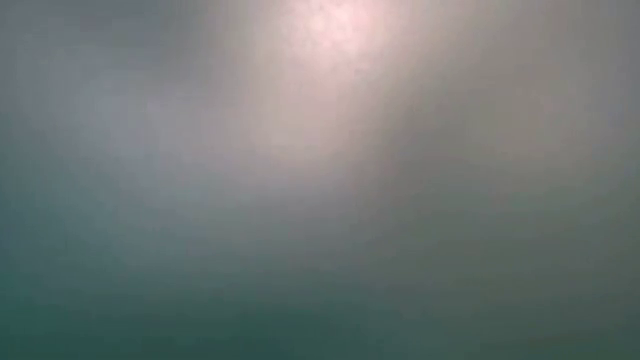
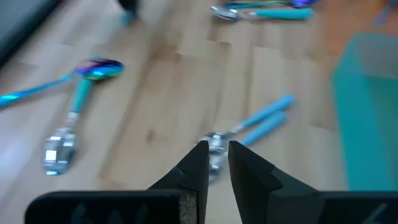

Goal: Sort silverware by color (type)
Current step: Put the light blue spoon into the blue bin

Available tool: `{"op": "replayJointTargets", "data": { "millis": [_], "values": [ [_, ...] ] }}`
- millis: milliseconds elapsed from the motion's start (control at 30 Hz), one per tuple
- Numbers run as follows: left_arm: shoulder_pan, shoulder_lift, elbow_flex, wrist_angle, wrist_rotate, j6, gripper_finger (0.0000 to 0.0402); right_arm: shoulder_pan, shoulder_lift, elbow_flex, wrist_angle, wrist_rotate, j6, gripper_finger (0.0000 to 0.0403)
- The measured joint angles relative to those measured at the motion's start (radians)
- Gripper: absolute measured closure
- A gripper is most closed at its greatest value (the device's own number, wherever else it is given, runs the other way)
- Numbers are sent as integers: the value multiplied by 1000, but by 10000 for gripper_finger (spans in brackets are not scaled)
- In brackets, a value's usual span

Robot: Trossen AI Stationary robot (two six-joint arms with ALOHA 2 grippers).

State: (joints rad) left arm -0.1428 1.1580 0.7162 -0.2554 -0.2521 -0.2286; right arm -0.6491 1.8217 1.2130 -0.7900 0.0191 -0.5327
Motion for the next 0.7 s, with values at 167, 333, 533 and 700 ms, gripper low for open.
{"op": "replayJointTargets", "data": {
  "millis": [167,333,533,700],
  "values": [
    [2,0,1,1,35,-72,356,-2,2,20,19,24,41,373],
    [2,0,-13,47,16,-68,356,-2,2,66,18,17,111,373],
    [-1,0,-119,270,-35,-68,356,10,1,127,13,-75,173,373],
    [-1,0,-263,576,-50,-68,356,48,-4,168,51,-274,227,373]
  ]
}}
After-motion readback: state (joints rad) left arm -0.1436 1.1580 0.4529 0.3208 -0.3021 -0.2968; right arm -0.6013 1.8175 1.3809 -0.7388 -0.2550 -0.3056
